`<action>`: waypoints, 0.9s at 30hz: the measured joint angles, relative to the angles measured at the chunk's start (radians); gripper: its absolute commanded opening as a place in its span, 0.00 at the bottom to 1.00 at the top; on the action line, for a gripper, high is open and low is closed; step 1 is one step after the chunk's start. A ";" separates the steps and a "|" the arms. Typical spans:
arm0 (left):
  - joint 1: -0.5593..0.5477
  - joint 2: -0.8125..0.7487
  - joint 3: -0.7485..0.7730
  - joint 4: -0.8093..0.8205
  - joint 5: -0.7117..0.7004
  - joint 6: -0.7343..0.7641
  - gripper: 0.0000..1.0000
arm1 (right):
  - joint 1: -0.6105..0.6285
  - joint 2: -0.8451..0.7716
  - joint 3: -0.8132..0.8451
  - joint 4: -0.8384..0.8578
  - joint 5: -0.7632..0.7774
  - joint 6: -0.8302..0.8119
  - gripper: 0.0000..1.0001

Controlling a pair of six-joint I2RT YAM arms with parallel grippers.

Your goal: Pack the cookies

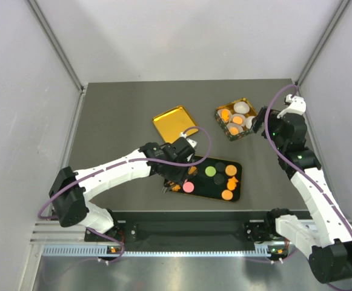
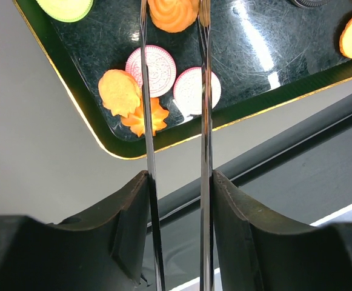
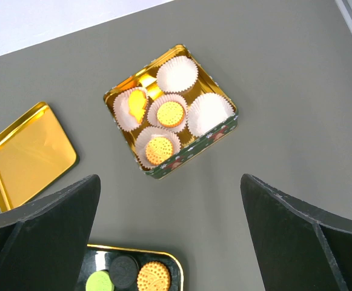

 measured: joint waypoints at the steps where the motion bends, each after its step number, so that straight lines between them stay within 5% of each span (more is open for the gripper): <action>1: 0.000 0.000 0.000 0.000 0.000 0.002 0.44 | 0.000 0.000 0.000 0.000 0.000 0.000 0.99; 27: -0.002 0.014 0.106 -0.018 0.006 0.030 0.38 | 0.000 0.000 0.000 0.000 0.000 0.000 1.00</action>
